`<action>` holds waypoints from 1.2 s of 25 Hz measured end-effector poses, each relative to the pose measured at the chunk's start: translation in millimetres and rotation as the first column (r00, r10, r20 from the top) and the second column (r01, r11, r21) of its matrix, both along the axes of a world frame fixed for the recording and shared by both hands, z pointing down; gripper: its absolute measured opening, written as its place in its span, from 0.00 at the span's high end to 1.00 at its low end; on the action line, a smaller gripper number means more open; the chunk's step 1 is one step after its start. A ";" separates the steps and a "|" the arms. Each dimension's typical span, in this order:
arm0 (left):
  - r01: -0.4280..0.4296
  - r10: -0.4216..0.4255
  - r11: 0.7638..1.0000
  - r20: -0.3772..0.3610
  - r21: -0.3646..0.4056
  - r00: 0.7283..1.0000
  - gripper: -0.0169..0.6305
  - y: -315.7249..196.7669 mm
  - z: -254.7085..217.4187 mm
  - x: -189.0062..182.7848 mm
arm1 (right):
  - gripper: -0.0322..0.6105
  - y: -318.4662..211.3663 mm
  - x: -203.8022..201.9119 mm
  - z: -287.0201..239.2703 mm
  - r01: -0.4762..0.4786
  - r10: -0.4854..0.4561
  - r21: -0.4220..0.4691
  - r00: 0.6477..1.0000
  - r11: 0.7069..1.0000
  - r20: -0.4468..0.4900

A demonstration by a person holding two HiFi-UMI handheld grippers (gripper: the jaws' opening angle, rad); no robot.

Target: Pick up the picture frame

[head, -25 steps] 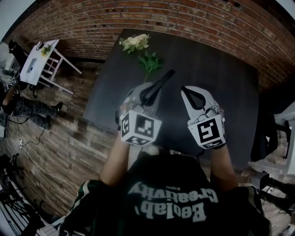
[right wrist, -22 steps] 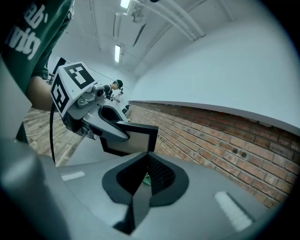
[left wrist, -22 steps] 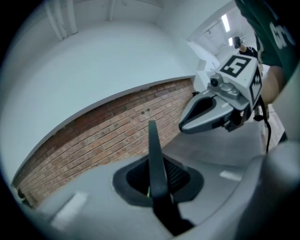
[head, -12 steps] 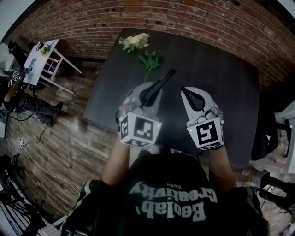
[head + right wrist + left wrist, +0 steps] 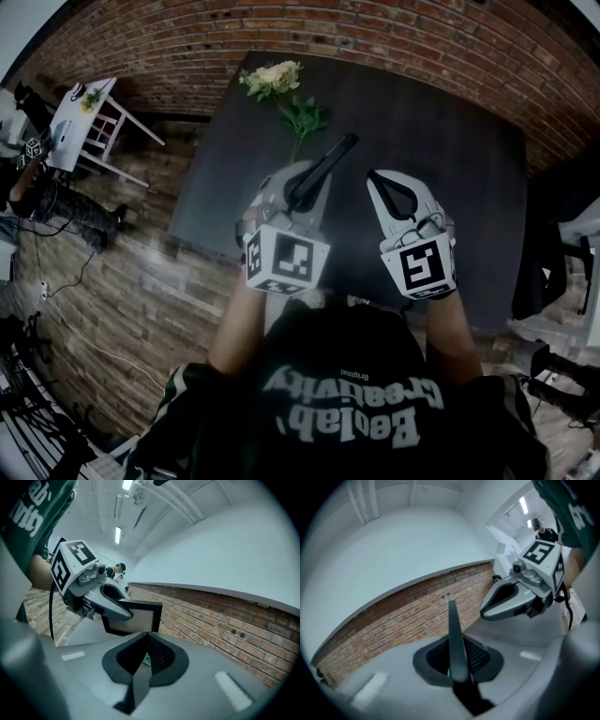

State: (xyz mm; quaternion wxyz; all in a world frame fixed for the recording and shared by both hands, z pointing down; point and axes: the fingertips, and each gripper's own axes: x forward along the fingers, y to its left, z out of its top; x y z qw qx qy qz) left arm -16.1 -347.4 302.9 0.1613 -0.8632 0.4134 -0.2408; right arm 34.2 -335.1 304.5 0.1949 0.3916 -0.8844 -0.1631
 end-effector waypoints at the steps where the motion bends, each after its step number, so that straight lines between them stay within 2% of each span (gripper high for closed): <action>1: 0.000 0.000 1.000 -0.001 0.001 1.000 0.91 0.1 0.4 -0.1 | 0.94 0.0 0.0 0.3 -0.001 0.001 0.000 1.000 1.000 0.000; 20: -0.006 0.005 1.000 0.010 0.008 1.000 0.91 8.6 3.3 0.8 | 0.94 9.2 -0.3 7.0 -0.003 0.003 0.000 1.000 1.000 -0.029; 30: -0.009 0.009 1.000 -0.015 0.012 1.000 0.91 8.4 -1.5 0.5 | 0.94 9.2 0.2 1.2 -0.004 0.004 0.019 0.999 1.000 -0.038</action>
